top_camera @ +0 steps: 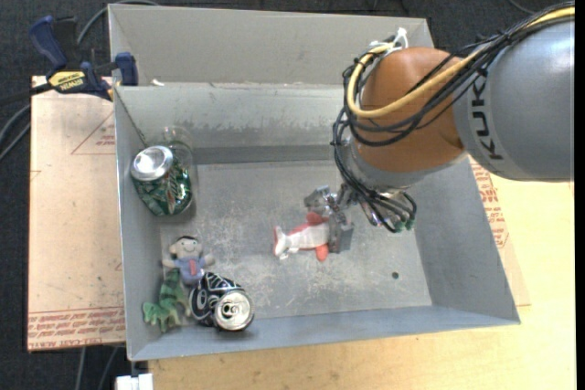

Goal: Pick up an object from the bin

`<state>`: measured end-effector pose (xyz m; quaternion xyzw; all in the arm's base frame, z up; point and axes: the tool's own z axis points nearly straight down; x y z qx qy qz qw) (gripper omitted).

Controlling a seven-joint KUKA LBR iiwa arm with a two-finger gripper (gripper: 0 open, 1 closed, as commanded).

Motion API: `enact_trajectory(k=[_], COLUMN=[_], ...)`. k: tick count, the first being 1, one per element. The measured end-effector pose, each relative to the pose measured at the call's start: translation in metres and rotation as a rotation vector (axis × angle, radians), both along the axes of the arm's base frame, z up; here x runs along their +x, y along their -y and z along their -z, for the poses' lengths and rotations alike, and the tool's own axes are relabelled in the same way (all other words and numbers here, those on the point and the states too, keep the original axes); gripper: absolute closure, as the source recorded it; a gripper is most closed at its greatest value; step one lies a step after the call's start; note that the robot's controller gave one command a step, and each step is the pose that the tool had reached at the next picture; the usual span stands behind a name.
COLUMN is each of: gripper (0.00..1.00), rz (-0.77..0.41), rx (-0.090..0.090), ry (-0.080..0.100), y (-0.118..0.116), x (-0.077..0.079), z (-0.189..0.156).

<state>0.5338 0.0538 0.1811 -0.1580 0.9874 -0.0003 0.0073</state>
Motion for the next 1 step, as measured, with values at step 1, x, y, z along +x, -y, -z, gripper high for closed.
enact_trajectory(k=[1], gripper=[1.00], rz=[-0.087], rx=[0.000], ry=[0.008], y=[-0.0145], x=[0.0297], z=[-0.0481])
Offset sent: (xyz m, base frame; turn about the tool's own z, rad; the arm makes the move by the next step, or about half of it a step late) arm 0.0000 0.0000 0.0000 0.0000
